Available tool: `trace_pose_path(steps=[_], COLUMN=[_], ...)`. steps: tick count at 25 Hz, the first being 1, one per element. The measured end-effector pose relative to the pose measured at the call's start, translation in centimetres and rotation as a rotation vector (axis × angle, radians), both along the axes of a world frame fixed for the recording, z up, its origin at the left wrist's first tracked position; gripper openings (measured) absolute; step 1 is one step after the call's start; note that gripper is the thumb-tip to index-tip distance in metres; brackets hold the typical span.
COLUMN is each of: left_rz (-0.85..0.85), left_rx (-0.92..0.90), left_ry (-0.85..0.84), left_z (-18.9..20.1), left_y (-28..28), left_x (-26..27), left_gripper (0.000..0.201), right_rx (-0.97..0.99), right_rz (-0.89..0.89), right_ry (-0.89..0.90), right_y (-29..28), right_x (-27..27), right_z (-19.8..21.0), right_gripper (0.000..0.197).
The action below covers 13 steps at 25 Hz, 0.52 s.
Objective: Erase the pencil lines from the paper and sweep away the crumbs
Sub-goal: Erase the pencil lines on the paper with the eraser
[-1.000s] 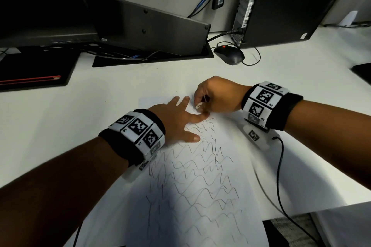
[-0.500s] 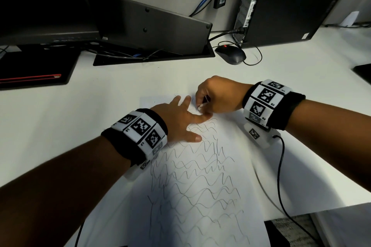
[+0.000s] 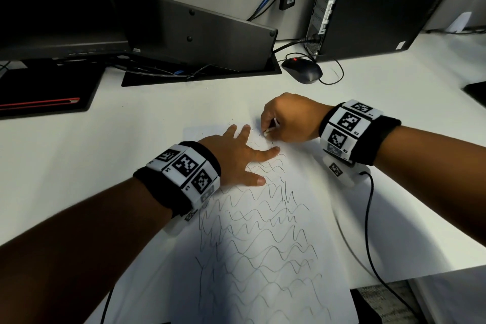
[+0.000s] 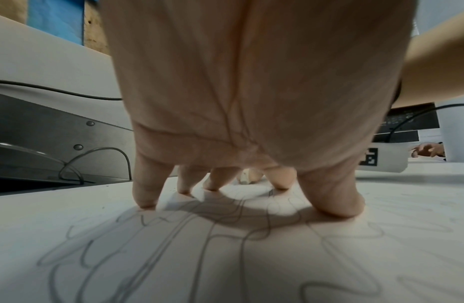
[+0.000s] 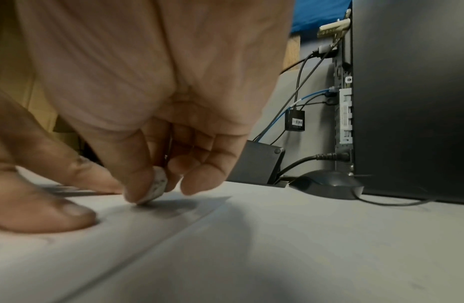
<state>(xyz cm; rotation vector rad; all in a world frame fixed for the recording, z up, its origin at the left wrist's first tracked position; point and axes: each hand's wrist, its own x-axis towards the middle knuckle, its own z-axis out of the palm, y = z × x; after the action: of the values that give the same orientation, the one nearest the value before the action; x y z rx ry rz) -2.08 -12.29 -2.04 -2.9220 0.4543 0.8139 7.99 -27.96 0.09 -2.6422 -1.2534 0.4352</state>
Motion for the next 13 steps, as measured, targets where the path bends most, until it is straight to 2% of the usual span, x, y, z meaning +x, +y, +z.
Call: trace_pose_path(steps=[2, 6, 9, 13], left_rz=[0.002, 0.010, -0.001, -0.003], left_rx=[0.003, -0.010, 0.003, 0.018], left_ry=[0.006, -0.002, -0.005, -0.008], left_z=[-0.01, 0.01, 0.02, 0.11], left_y=[0.04, -0.02, -0.04, -0.14], left_x=[0.00, 0.00, 0.02, -0.09], left_gripper=[0.069, 0.069, 0.070, 0.070], right_rx=[-0.017, 0.009, 0.017, 0.012], right_rz=[0.028, -0.026, 0.027, 0.003], right_ry=[0.054, -0.042, 0.057, -0.037], right_y=[0.17, 0.18, 0.65, 0.63], right_x=[-0.19, 0.09, -0.46, 0.22], right_z=[0.11, -0.11, -0.29, 0.00], right_gripper=[0.008, 0.011, 0.009, 0.013])
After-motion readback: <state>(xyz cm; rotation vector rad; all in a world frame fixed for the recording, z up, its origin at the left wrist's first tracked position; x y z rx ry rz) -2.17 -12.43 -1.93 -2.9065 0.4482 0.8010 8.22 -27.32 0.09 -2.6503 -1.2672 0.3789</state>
